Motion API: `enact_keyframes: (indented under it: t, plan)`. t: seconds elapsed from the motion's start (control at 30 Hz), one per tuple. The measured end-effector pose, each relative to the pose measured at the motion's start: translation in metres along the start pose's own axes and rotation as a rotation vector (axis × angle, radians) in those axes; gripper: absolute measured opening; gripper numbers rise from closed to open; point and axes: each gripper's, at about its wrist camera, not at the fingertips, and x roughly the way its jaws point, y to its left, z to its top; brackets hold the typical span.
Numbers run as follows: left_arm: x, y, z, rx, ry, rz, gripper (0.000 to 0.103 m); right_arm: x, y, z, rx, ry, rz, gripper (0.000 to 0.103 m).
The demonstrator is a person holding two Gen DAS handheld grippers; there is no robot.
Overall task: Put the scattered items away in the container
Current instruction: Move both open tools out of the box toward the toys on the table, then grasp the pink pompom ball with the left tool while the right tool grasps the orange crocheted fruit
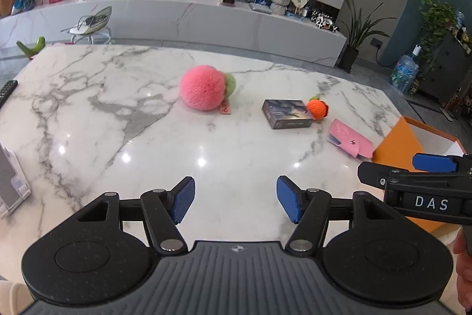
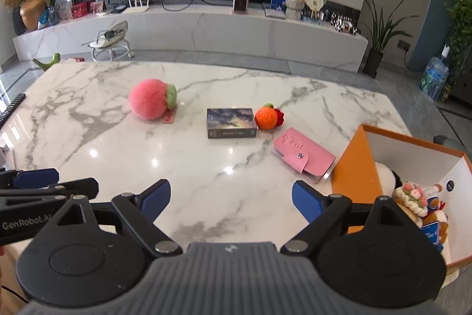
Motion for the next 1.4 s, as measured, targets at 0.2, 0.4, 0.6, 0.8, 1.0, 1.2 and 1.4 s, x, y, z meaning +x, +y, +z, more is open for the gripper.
enact_keyframes:
  t: [0.2,0.4,0.6,0.8,1.0,1.2,1.4]
  plan:
    - [0.031,0.001,0.006,0.013,0.044,0.011,0.072,0.041,-0.006,0.009,0.03,0.037,-0.004,0.091]
    - [0.065,0.0,0.017,0.028,0.07,0.033,0.072,0.079,-0.014,0.021,0.036,0.03,-0.033,0.091]
    - [0.096,-0.003,0.029,0.049,0.042,0.044,0.072,0.117,-0.024,0.033,0.048,0.01,-0.053,0.091]
    - [0.125,-0.004,0.041,0.076,0.004,0.062,0.072,0.145,-0.03,0.041,0.065,-0.046,-0.061,0.091]
    - [0.148,0.001,0.06,0.101,-0.057,0.106,0.074,0.171,-0.036,0.051,0.101,-0.097,-0.089,0.091]
    - [0.168,0.01,0.082,0.12,-0.14,0.184,0.086,0.199,-0.049,0.068,0.155,-0.118,-0.114,0.09]
    - [0.195,0.014,0.097,0.133,-0.174,0.226,0.088,0.223,-0.056,0.078,0.181,-0.127,-0.125,0.085]
